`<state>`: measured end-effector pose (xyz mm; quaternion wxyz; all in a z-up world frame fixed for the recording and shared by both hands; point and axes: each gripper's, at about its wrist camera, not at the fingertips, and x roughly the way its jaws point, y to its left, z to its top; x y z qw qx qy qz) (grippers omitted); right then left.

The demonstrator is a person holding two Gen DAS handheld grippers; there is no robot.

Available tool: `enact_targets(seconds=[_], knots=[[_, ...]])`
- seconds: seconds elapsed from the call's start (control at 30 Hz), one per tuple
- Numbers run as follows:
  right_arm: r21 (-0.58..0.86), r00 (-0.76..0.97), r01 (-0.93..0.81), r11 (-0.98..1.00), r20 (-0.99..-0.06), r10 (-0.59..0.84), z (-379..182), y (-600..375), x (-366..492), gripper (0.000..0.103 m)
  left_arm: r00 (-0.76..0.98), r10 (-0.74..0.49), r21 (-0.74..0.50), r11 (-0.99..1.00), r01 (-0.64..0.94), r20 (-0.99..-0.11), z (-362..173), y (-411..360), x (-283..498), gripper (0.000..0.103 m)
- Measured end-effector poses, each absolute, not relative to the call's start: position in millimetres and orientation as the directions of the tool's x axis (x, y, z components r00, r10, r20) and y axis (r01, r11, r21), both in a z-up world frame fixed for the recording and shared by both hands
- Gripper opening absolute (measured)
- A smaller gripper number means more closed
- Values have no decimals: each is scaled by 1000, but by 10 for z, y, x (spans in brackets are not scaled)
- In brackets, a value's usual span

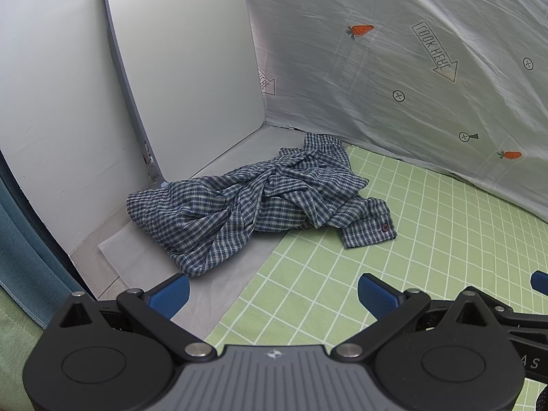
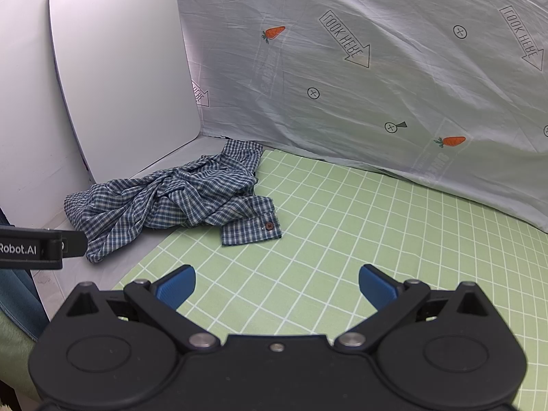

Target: Fold clothes

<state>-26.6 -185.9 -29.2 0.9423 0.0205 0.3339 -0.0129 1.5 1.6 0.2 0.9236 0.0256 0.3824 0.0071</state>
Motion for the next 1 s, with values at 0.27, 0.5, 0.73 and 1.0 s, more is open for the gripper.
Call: enact_targets(seconds=[0.27, 0.5, 0.73, 1.0], knots=[[31, 776, 40, 999, -631, -11, -296, -1859, -264, 103, 706, 32, 53, 999, 9, -707, -3, 14, 22, 103], [34, 774, 43, 999, -633, -11, -298, -1867, -257, 103, 705, 30, 51, 999, 9, -708, 1, 8, 31, 103], [36, 773, 44, 998, -635, -12, -305, -1877, -264, 103, 702, 27, 50, 999, 12, -712, -24, 10, 34, 103], [50, 744, 53, 997, -668, -6, -390, -1893, -237, 103, 672, 26, 46, 999, 12, -740, -105, 26, 109, 103]])
